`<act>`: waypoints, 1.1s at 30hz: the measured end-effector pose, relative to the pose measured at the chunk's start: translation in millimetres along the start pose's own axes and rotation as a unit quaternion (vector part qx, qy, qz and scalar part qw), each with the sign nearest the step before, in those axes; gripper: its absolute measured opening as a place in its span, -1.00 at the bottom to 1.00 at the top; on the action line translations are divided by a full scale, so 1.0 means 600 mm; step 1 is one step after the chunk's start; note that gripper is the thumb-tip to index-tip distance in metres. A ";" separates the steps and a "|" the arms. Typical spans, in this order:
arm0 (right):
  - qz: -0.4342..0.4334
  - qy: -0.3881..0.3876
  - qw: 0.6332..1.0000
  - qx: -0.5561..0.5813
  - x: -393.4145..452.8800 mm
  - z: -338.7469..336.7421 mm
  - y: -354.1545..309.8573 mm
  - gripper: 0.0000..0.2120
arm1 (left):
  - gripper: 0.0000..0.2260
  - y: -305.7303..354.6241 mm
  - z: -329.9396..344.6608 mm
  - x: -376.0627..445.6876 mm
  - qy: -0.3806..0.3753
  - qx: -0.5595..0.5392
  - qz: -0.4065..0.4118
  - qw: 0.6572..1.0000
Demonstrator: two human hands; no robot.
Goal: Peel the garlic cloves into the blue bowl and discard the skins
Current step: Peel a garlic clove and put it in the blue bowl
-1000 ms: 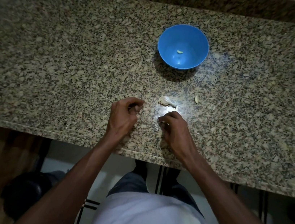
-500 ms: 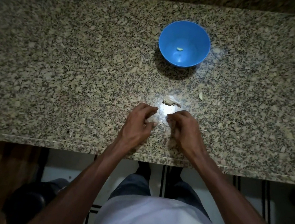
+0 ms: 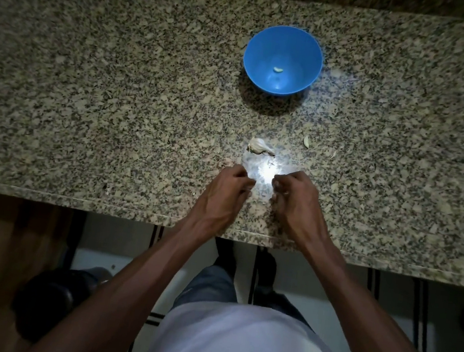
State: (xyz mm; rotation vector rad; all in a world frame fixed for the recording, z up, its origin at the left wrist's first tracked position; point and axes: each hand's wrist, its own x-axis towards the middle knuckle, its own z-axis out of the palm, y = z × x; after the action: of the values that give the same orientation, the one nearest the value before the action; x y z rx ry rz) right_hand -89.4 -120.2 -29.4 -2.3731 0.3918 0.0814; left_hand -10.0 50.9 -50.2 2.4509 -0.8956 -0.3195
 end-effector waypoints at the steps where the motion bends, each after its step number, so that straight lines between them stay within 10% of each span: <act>1: -0.009 -0.019 1.000 -0.013 -0.003 -0.001 0.002 -0.86 | -0.83 0.005 0.004 -0.002 0.004 0.003 -0.001 1.000; 11: -0.114 -0.072 0.985 -0.110 -0.034 0.029 -0.007 -0.80 | -0.94 0.024 0.017 -0.024 -0.005 0.106 0.013 0.994; 19: -0.255 -0.056 0.944 -0.200 -0.002 0.024 0.015 -0.98 | -0.87 0.036 0.024 -0.042 0.120 -0.034 -0.170 0.978; 23: -0.273 -0.078 0.940 -0.189 0.013 0.025 0.022 -0.88 | -0.91 0.026 -0.003 -0.080 0.232 -0.319 -0.358 0.846; 26: -0.096 -0.077 0.992 0.038 0.026 0.024 -0.016 -0.88 | -0.92 0.002 -0.018 -0.125 0.270 -0.454 -0.385 0.757; 29: 0.074 -0.125 0.942 0.302 0.037 0.036 -0.084 -0.87 | -0.91 -0.030 -0.029 -0.174 0.312 -0.516 -0.396 0.693; 33: 0.088 -0.227 0.872 0.425 0.023 0.096 -0.196 -0.83 | -0.88 -0.067 -0.054 -0.251 0.370 -0.567 -0.398 0.619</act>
State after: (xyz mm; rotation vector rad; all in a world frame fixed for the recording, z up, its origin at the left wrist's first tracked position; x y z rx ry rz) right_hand -37.6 -3.1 2.4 -1.3831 0.3191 0.4470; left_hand -90.1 188.3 -37.9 1.2911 0.6914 -0.0577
